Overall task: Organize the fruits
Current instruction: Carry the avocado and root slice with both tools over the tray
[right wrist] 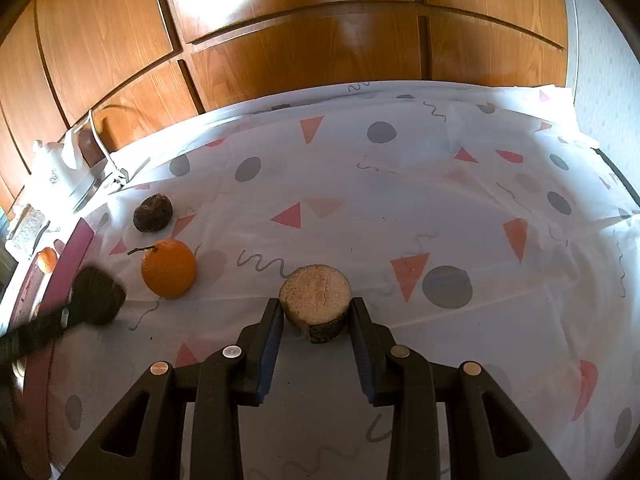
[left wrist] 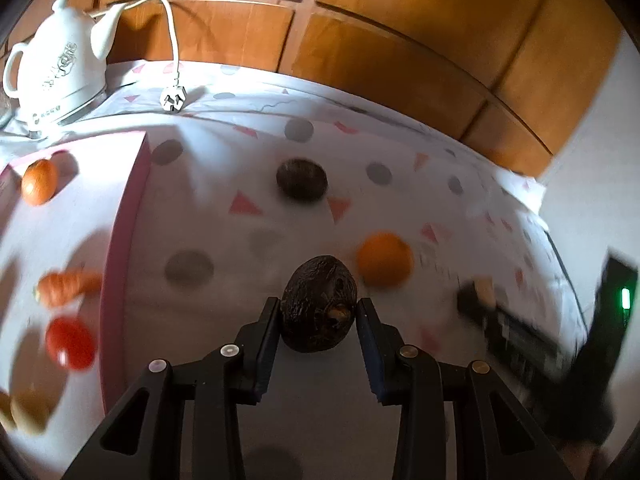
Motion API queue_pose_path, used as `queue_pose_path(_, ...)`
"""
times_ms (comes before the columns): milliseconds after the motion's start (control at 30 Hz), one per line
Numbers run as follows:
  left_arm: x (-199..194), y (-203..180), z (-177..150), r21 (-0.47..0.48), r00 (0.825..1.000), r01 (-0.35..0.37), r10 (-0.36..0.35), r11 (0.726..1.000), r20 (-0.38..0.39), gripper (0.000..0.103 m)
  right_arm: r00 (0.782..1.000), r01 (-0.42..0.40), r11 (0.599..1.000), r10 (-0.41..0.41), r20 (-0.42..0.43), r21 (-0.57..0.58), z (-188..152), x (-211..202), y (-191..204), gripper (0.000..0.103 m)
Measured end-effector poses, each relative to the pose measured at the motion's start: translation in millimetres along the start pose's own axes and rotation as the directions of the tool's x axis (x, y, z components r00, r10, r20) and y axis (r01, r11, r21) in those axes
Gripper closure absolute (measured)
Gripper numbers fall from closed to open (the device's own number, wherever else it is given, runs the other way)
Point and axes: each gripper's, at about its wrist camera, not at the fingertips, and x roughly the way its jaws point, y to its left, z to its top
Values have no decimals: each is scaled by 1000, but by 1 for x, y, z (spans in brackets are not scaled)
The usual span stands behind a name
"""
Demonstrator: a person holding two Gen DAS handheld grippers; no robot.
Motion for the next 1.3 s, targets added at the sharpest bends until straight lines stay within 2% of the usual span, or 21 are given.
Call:
queue_pose_path(100,-1,-4,-13,39,998,-21,19,999,52,64,1000,-14,1000,14,0,11,0,0,-2,69)
queue_pose_path(367,11,-12,-16,97,995,-95,90,991,50,65,1000,-22,1000,22,-6,21,0,2,-3,69)
queue_pose_path(667,8,-3,-18,66,997,-44,40,997,62,66,1000,0,1000,0,-7,3,0,2,0,69)
queue_pose_path(933,9,-5,-18,73,997,-53,48,996,66,66,1000,1,1000,-1,-6,5,-1,3,1,69)
queue_pose_path(1033,9,-5,-18,72,997,-52,47,996,66,66,1000,-24,1000,24,-3,12,-1,3,-1,64)
queue_pose_path(1133,9,-5,-18,77,996,-56,51,995,67,66,1000,-28,1000,28,-1,15,-1,2,-1,64)
queue_pose_path(1233,9,-6,-19,82,996,-61,55,995,69,66,1000,-12,1000,12,-1,5,-1,2,1,64)
queue_pose_path(1300,9,-6,-19,85,996,-64,58,994,69,66,1000,15,1000,-15,0,-3,-1,2,3,69)
